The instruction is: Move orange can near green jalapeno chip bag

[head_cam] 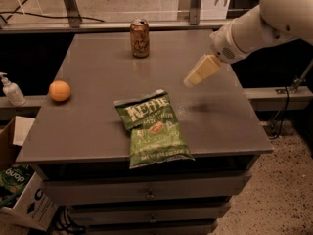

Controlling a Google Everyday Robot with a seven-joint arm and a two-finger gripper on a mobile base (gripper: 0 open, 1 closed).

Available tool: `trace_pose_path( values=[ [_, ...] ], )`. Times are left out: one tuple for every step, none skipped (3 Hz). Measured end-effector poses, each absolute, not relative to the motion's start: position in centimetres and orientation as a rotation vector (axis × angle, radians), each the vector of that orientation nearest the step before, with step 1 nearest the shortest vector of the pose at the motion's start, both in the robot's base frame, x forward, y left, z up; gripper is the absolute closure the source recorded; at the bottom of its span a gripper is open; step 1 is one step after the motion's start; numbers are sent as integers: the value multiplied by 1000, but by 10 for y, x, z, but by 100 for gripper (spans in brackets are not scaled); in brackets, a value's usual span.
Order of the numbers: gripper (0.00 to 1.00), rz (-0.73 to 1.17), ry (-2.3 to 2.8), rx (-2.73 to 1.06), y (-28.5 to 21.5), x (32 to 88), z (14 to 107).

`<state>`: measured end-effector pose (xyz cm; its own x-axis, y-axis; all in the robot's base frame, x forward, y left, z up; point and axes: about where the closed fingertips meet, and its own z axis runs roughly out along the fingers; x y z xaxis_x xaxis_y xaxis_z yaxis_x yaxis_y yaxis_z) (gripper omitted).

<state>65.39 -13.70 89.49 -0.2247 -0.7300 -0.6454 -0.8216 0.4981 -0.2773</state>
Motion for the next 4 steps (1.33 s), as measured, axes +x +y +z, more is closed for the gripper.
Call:
trace_pose_path(
  values=[
    [0,271,1918,-1194,-93,717,890],
    [0,273,1918,-1195,-93,717,889],
    [0,315,1859,-1154,-87,728,880],
    [0,385,1752,-1058,-74,756,872]
  ],
)
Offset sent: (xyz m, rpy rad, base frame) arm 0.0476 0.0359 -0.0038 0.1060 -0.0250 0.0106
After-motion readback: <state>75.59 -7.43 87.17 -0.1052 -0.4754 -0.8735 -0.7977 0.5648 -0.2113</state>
